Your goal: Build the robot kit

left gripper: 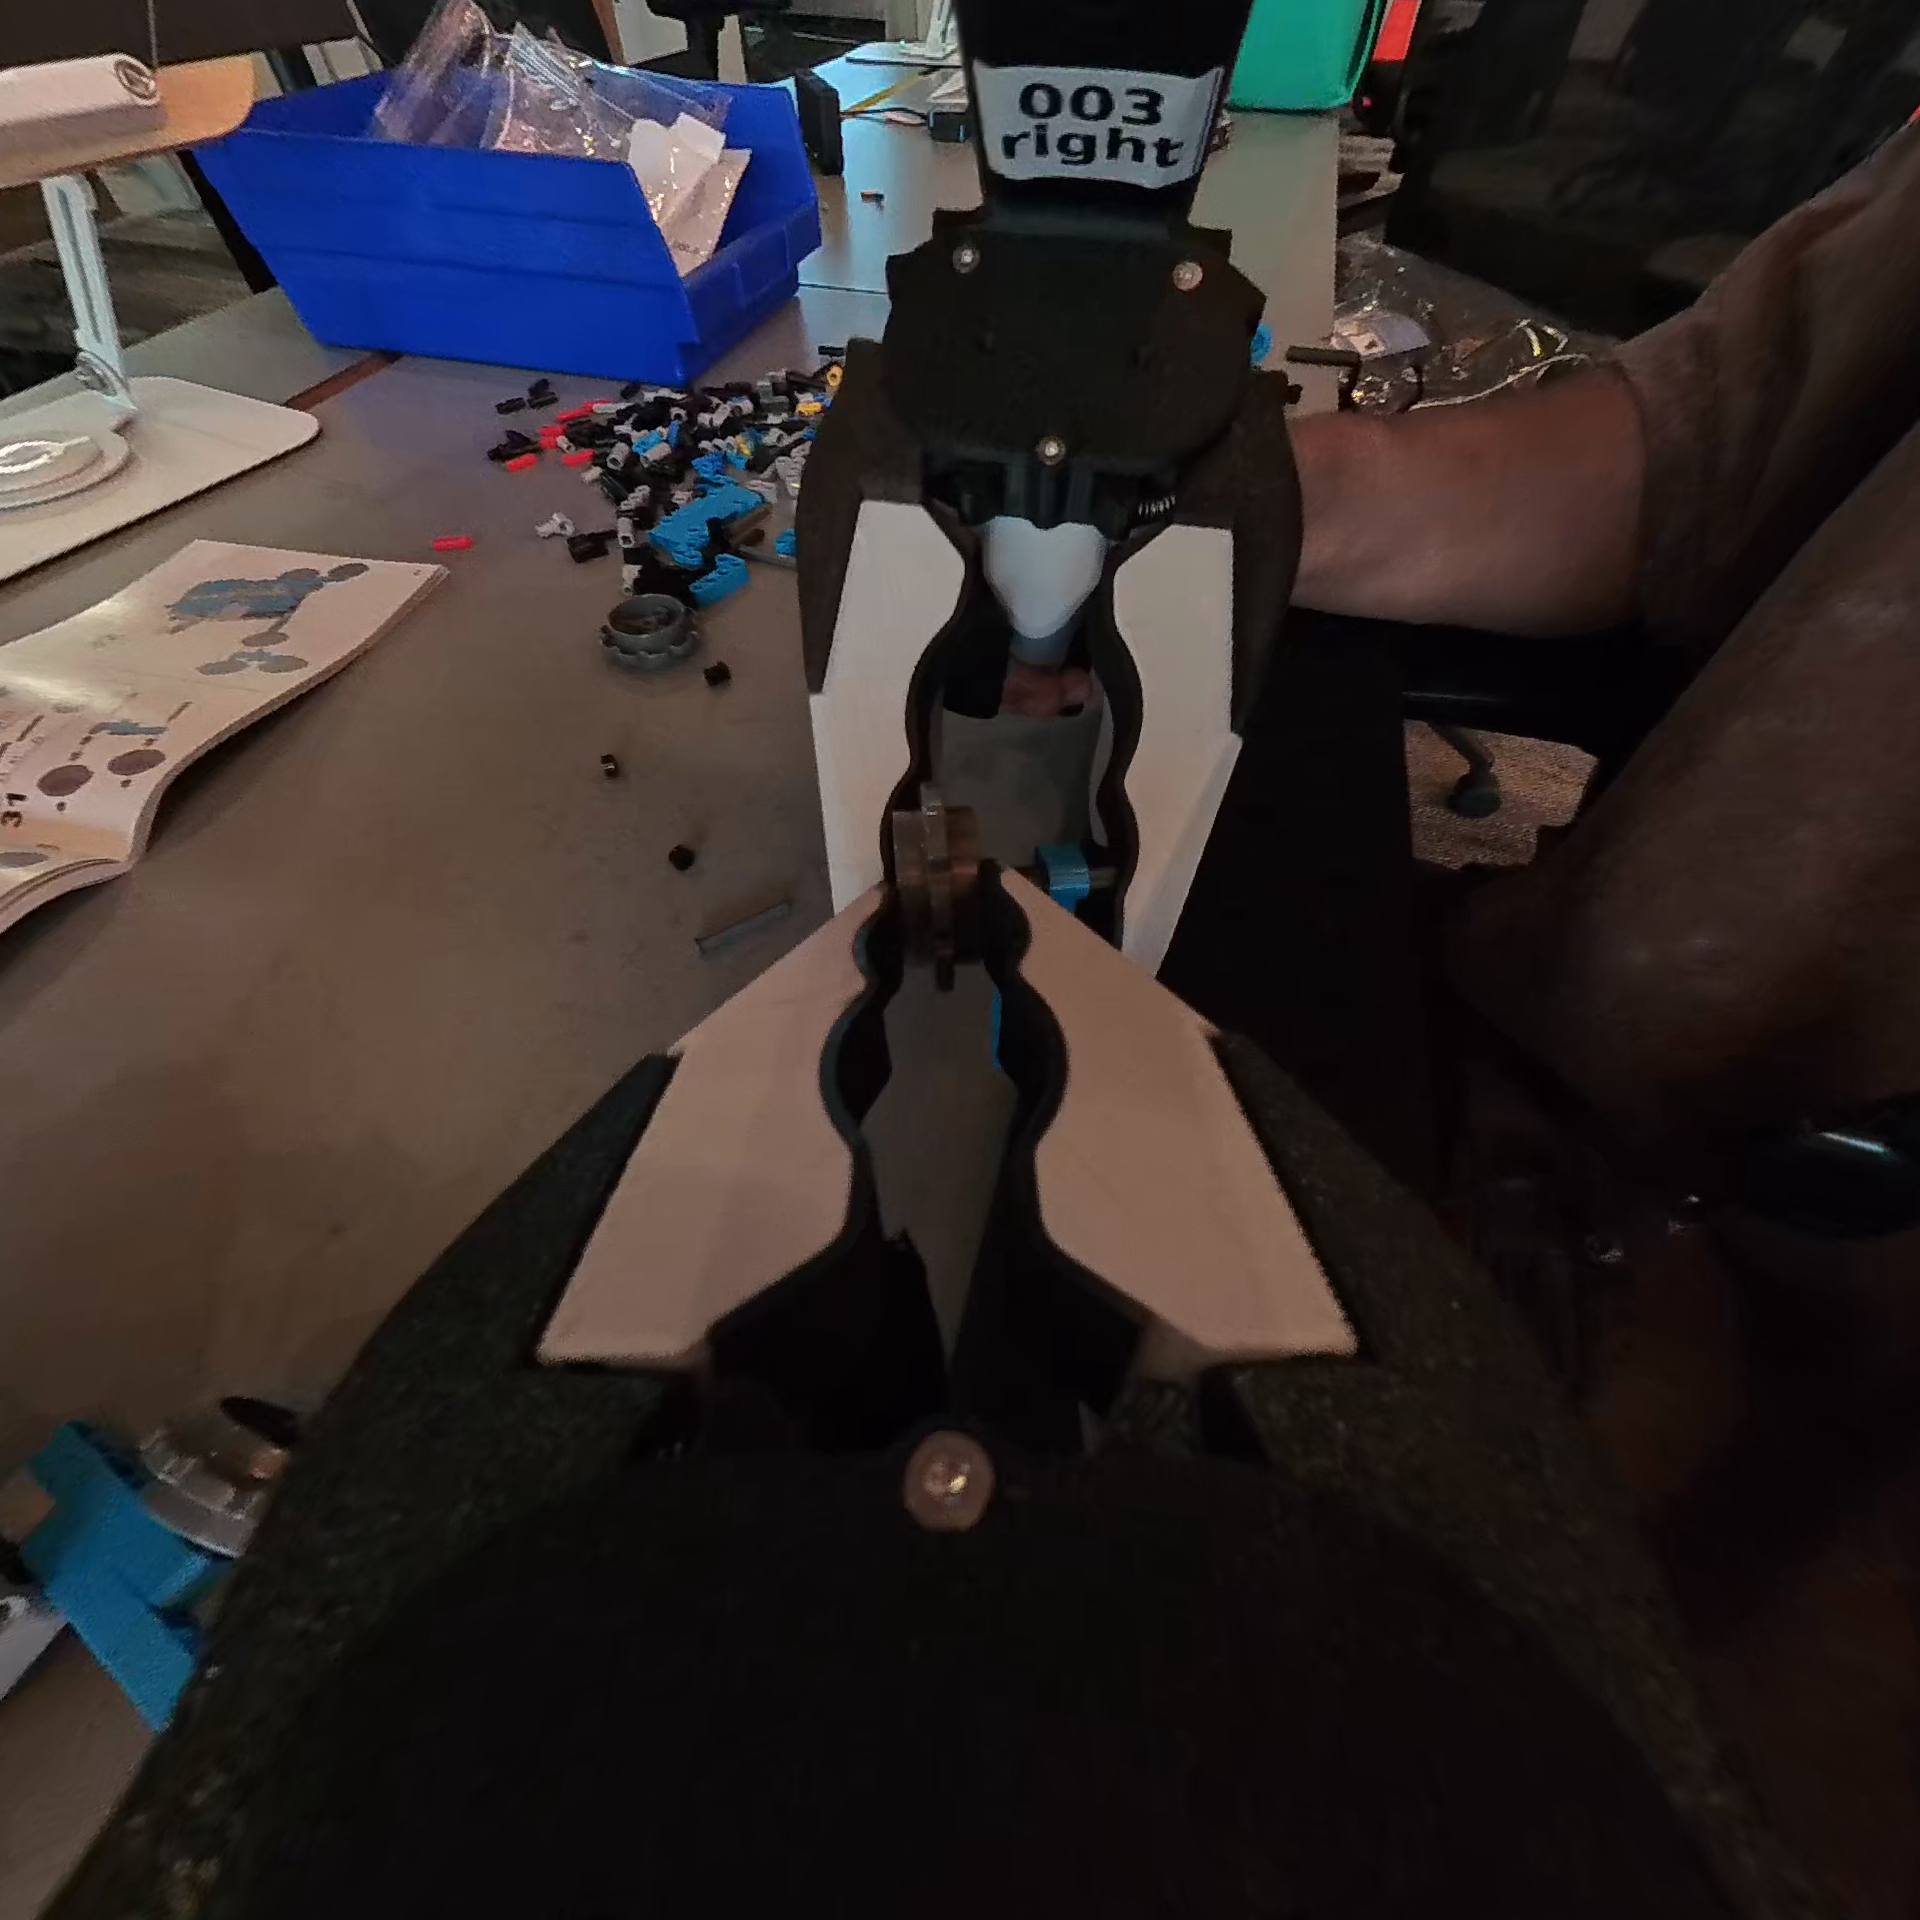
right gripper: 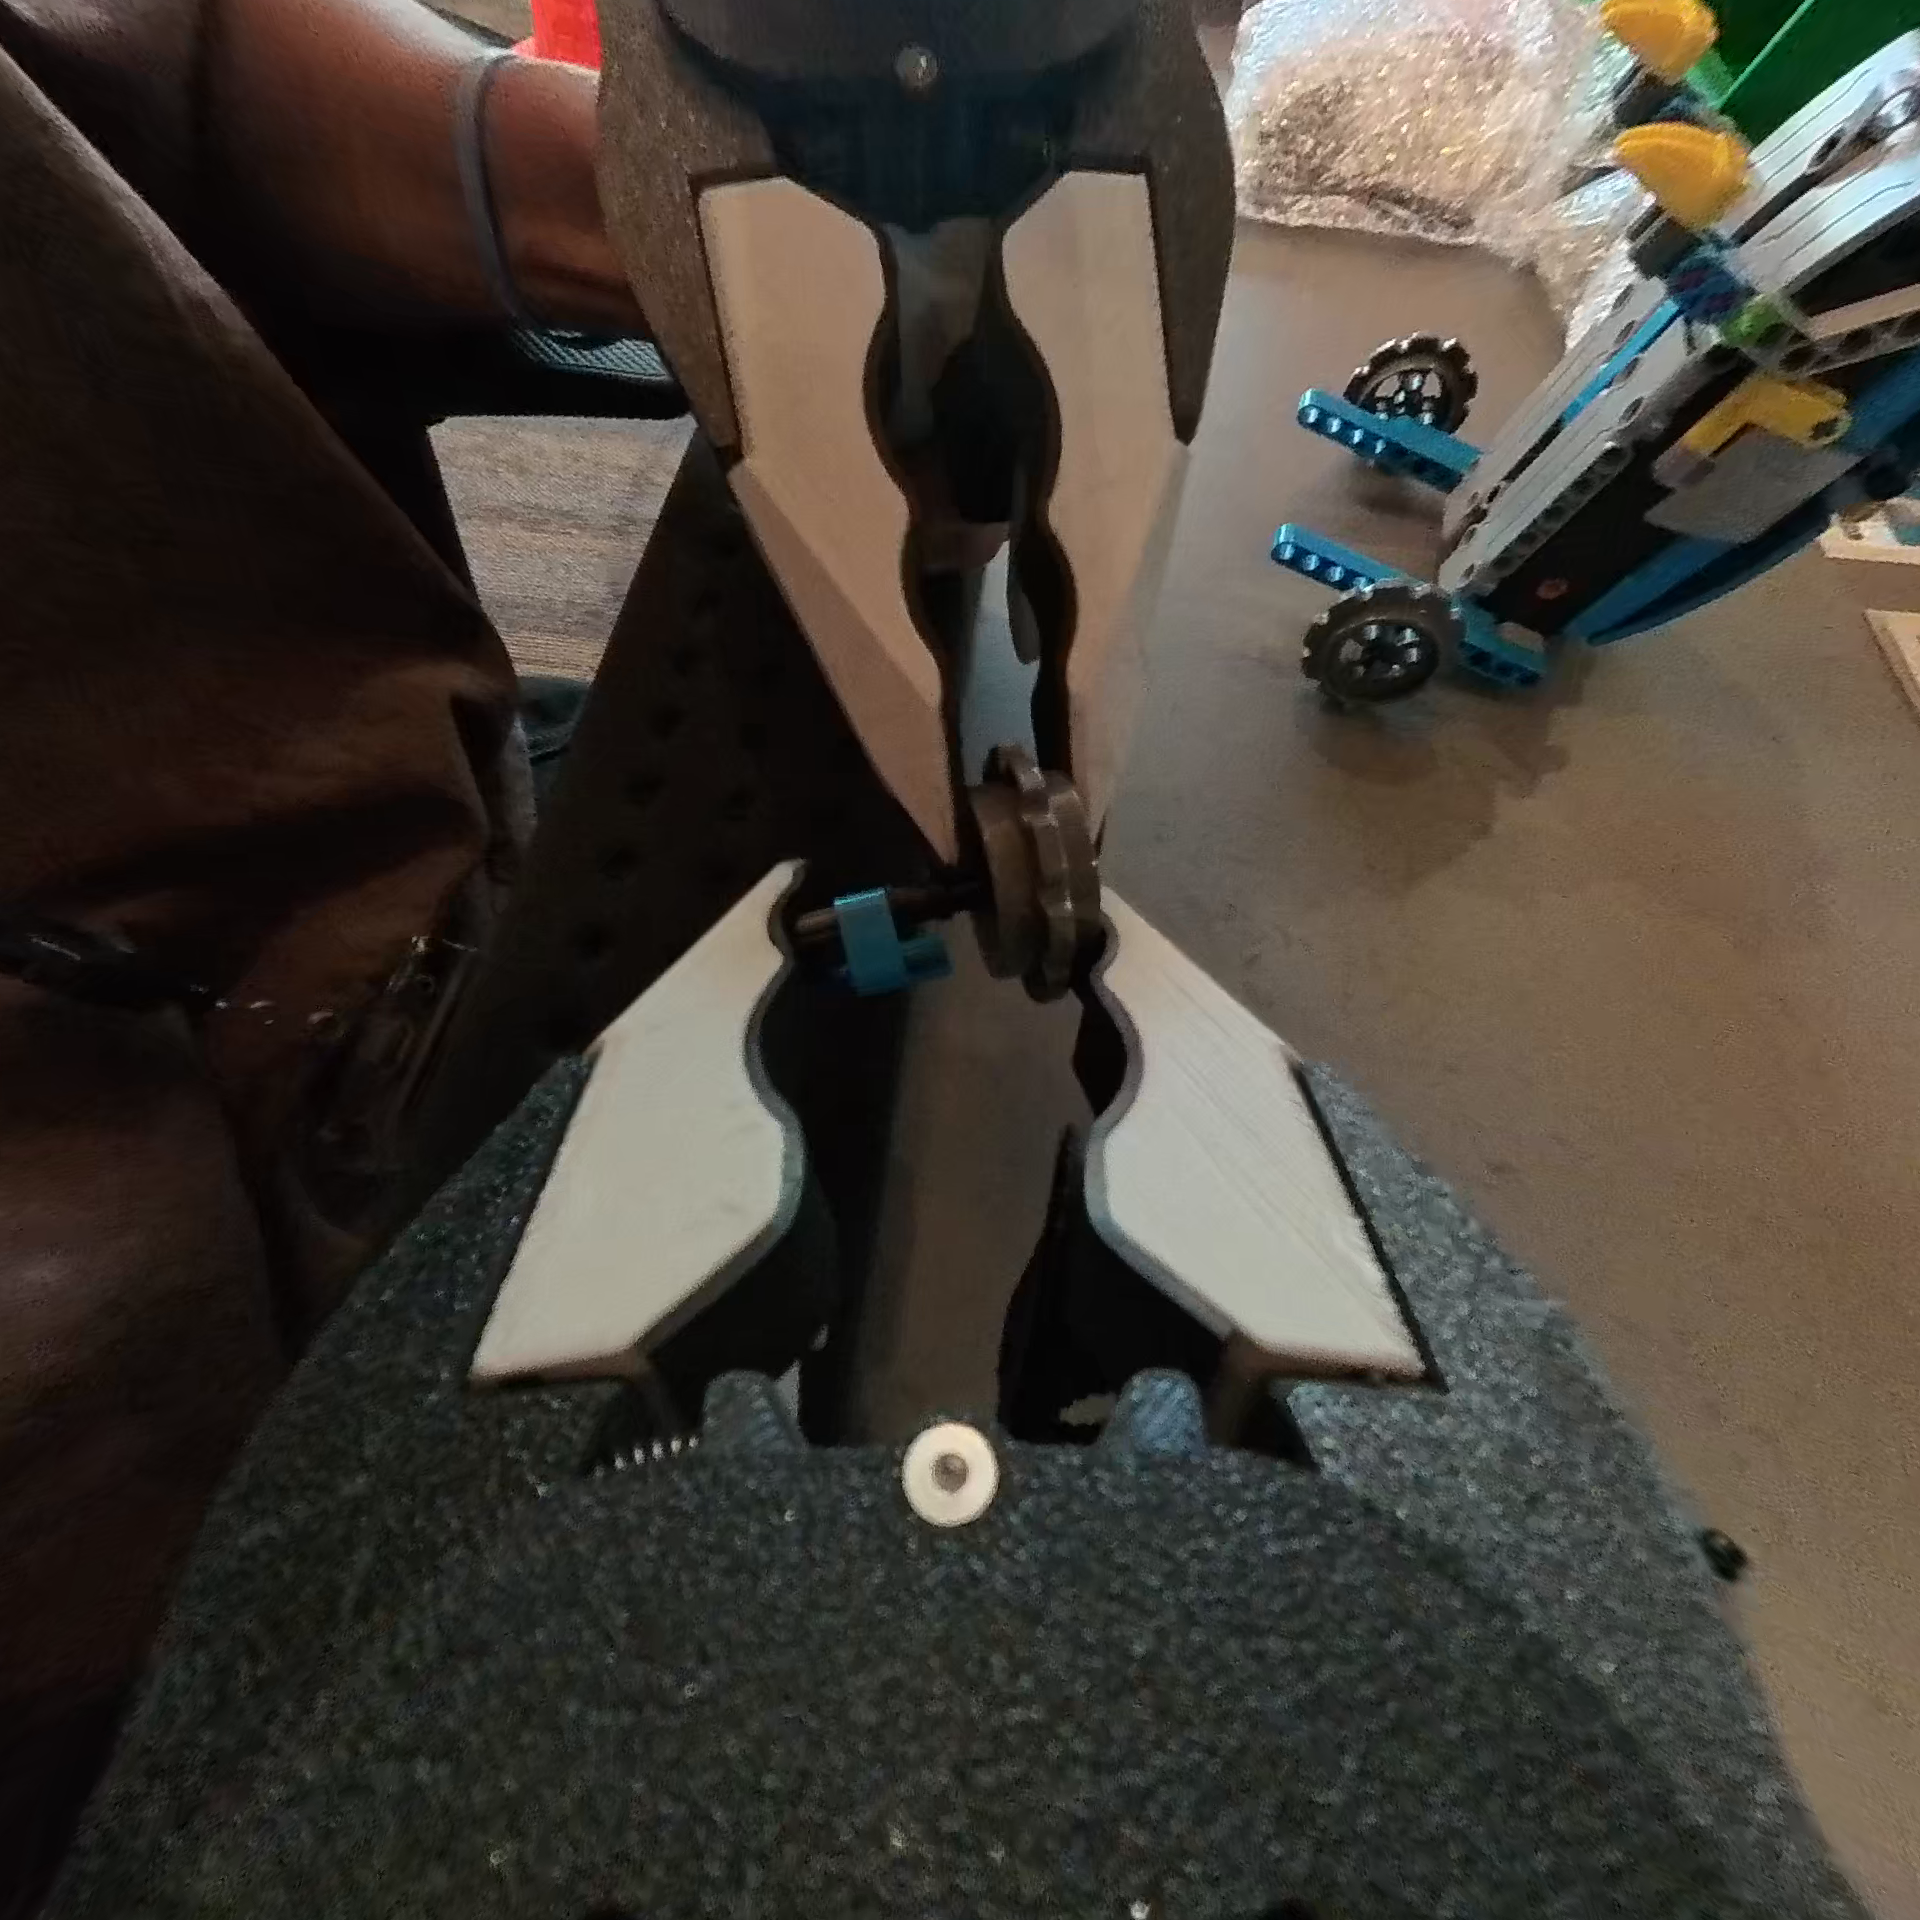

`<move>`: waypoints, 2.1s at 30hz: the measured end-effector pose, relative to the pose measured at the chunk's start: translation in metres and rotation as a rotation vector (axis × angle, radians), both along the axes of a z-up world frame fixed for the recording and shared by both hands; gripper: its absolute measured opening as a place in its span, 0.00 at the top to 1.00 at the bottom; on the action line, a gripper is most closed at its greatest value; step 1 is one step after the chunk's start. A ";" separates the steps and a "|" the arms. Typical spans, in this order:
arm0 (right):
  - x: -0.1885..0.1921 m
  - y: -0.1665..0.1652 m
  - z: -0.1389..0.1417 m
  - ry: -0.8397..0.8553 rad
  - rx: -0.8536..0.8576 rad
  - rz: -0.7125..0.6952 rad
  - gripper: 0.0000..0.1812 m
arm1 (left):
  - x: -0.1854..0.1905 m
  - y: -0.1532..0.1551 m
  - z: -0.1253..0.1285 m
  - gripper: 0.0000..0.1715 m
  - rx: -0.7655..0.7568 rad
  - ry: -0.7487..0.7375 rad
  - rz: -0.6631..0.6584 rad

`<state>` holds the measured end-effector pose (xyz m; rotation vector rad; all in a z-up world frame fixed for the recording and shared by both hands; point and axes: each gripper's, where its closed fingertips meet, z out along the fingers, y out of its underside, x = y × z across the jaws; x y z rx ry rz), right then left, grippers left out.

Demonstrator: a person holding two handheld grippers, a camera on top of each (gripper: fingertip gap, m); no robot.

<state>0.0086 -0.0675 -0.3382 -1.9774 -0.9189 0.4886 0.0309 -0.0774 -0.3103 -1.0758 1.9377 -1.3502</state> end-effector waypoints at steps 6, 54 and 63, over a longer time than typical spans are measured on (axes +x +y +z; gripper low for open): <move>0.000 -0.003 -0.008 -0.027 -0.037 0.017 0.75 | 0.001 -0.003 -0.006 0.92 0.038 0.020 0.000; 0.053 0.060 0.030 -0.521 0.503 -0.475 0.72 | 0.030 0.038 0.020 0.81 -0.838 0.167 0.192; 0.059 0.071 0.033 -0.422 0.479 -0.529 0.72 | 0.037 0.047 0.013 0.88 -0.856 0.194 0.263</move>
